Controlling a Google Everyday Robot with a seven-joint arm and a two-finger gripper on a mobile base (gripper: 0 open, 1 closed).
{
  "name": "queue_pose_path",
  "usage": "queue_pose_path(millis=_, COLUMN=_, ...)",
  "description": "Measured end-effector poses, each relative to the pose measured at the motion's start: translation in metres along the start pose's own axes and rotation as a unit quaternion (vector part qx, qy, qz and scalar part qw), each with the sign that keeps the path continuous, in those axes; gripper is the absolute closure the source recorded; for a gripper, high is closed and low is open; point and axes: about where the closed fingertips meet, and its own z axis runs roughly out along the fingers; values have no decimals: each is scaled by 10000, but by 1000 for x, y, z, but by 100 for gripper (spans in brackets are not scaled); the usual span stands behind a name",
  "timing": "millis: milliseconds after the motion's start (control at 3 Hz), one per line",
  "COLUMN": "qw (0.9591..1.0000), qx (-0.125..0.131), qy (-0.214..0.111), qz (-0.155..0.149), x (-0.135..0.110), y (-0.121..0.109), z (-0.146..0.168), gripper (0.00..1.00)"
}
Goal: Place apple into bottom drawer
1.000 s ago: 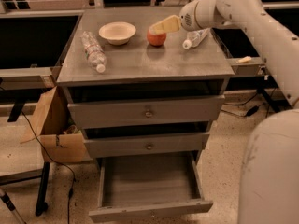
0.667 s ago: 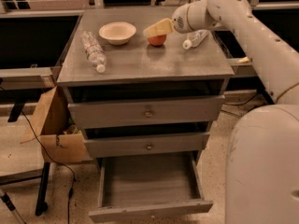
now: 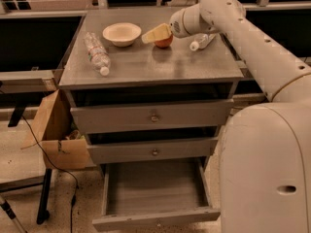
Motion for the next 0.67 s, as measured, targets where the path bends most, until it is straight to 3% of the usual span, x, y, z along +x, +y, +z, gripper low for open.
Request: queue_pose_path(millis=667, qw=9988, qx=424, qy=229, qz=-43, x=4, y=-3, z=24, gripper=0)
